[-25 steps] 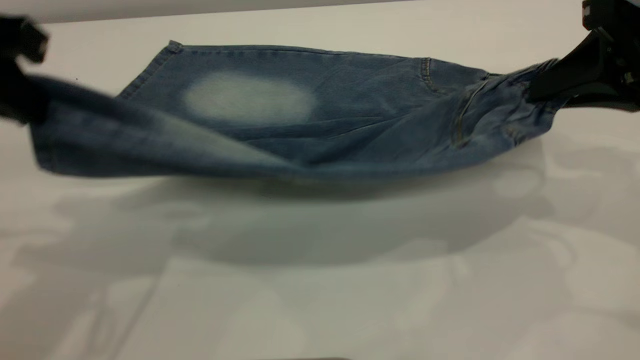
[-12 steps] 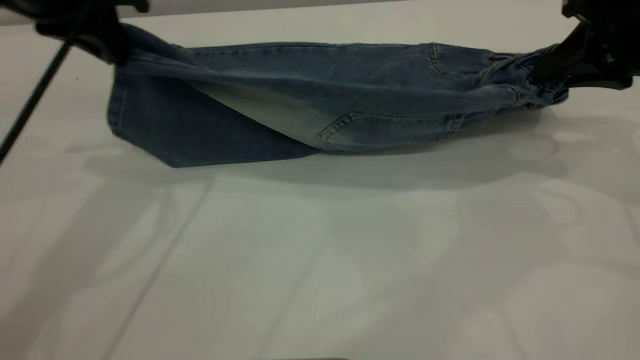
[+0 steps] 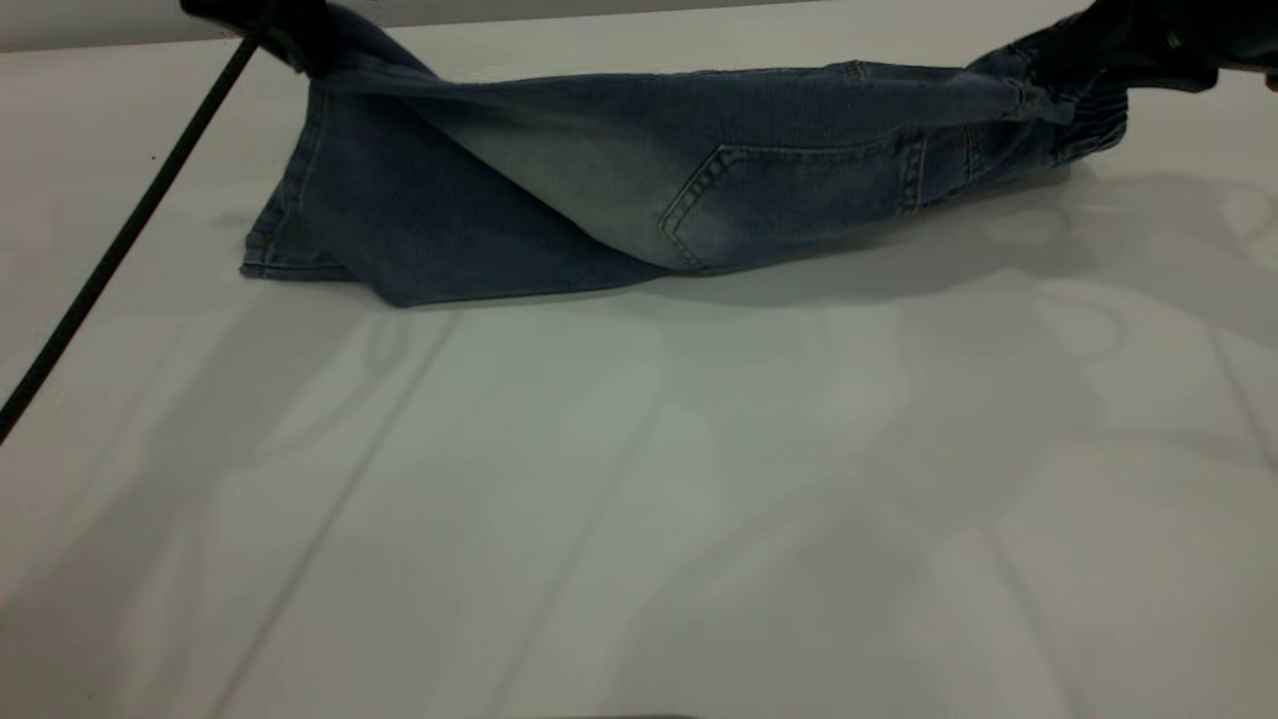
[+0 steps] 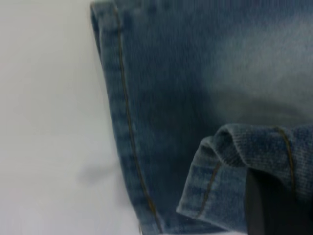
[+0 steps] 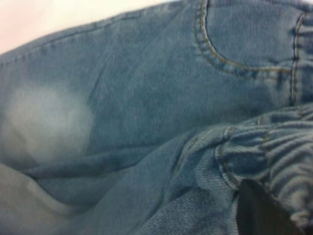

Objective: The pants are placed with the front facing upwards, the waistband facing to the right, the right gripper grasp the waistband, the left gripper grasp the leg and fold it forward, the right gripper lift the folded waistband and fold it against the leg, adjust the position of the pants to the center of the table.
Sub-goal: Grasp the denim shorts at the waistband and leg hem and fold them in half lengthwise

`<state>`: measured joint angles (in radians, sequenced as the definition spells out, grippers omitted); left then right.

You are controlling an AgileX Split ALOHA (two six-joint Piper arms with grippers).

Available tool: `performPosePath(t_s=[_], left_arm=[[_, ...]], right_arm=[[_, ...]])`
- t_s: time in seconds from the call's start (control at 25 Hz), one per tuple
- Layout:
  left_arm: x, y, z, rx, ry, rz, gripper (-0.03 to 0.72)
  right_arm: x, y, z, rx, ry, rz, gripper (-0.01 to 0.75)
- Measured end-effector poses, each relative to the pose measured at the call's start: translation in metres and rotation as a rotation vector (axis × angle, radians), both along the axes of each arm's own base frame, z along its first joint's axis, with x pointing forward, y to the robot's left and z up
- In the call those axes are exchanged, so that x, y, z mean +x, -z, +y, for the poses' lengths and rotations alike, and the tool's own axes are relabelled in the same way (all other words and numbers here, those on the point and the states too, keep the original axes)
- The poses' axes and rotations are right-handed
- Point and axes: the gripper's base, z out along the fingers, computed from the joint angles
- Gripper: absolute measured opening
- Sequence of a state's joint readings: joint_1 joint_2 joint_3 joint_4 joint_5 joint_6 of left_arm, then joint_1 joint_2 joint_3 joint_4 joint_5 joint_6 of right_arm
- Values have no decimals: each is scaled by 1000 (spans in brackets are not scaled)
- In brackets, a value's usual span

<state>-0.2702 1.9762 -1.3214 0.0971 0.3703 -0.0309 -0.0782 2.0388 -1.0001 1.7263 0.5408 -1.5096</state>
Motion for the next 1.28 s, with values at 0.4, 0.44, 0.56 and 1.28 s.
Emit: performPosePath(t_s=[0.4, 0.44, 0.56, 1.28], left_arm=[[24, 25, -2, 31, 23, -19, 52], [28, 30, -2, 34, 22, -13, 52], [43, 35, -5, 33, 21, -29, 52], [82, 63, -12, 125, 115, -118, 52]], right_arm=[[40, 13, 0, 21, -24, -50, 41], [44, 13, -1, 17, -20, -55, 41], [53, 16, -2, 5, -20, -70, 41], [93, 34, -5, 19, -10, -143, 113]])
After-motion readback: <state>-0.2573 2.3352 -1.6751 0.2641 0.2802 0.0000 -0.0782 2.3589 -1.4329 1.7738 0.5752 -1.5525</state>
